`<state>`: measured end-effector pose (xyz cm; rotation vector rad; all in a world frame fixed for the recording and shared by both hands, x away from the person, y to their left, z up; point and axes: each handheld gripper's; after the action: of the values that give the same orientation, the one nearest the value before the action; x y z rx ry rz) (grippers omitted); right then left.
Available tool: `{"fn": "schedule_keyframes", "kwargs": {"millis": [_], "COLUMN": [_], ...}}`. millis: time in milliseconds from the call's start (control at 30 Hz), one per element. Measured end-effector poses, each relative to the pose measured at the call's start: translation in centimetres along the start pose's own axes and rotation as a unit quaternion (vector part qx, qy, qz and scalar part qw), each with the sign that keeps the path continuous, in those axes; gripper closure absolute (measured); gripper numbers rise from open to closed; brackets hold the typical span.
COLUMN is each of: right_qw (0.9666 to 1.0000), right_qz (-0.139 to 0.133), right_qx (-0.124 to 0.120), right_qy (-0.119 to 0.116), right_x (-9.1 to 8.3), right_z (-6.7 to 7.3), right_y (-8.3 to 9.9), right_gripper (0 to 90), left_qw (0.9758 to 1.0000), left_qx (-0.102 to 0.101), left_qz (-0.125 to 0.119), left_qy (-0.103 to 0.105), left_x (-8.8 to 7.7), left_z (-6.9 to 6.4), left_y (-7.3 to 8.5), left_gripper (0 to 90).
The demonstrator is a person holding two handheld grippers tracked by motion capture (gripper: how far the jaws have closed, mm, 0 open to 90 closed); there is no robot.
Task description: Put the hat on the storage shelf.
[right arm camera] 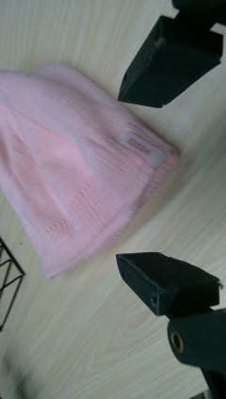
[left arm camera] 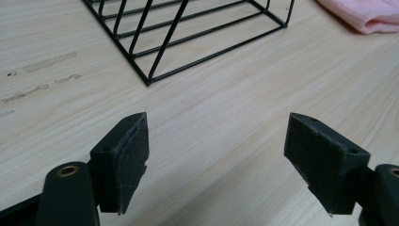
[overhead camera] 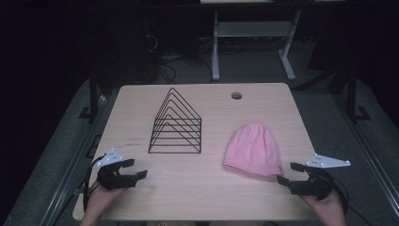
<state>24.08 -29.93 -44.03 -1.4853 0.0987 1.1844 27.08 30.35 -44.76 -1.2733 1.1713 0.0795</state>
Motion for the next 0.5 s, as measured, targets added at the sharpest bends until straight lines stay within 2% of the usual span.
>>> {"fn": "schedule_keyframes", "kwargs": {"millis": [67,100,167,367,400,467,500], "right_qw": [1.0000,0.9999,1.0000,0.9998,0.9996,0.9995,0.9994], "right_qz": [-0.001,0.006,0.002,0.009,0.018,0.020,0.024], "right_qx": [0.004,0.003,-0.003,-0.017,-0.018,-0.019,-0.021], "right_qy": [-0.005,-0.010,-0.009,-0.007,-0.011,-0.013,-0.017], "right_x": [-0.1,-0.2,-0.4,-0.2,0.1,0.2,0.7], "right_z": [-0.1,-0.2,-0.3,-0.9,-1.2,-1.3,-1.6], "right_y": [-0.4,-1.3,-2.1,-4.8,-6.0,-6.4,-7.3], "right_gripper": [18.1,17.7,17.7,17.7,17.8,17.8,17.9], "left_qw": [1.0000,1.0000,0.9999,1.0000,1.0000,1.0000,1.0000], "left_qx": [0.001,0.005,0.010,0.003,0.000,-0.001,-0.005], "left_qz": [0.001,0.000,0.000,0.005,0.003,0.001,-0.001], "left_qy": [0.001,0.001,-0.003,-0.003,-0.003,-0.004,-0.004], "left_x": [0.0,0.0,-0.1,-0.1,-0.1,-0.1,-0.2], "left_z": [-0.1,-0.3,-0.5,0.2,0.4,0.5,0.6], "left_y": [0.0,-0.1,-0.1,0.1,0.1,0.1,0.1], "left_gripper": [22.3,22.3,22.3,22.3,22.3,22.3,22.3]}}
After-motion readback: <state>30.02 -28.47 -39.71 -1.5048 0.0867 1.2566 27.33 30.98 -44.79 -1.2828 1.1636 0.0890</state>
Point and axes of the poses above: each handheld gripper's, and its own axes: x roughly forward along the jaws, y roughly out of its underside, z roughly to its left, and after that the axes turned 8 degrees about z, right-handed
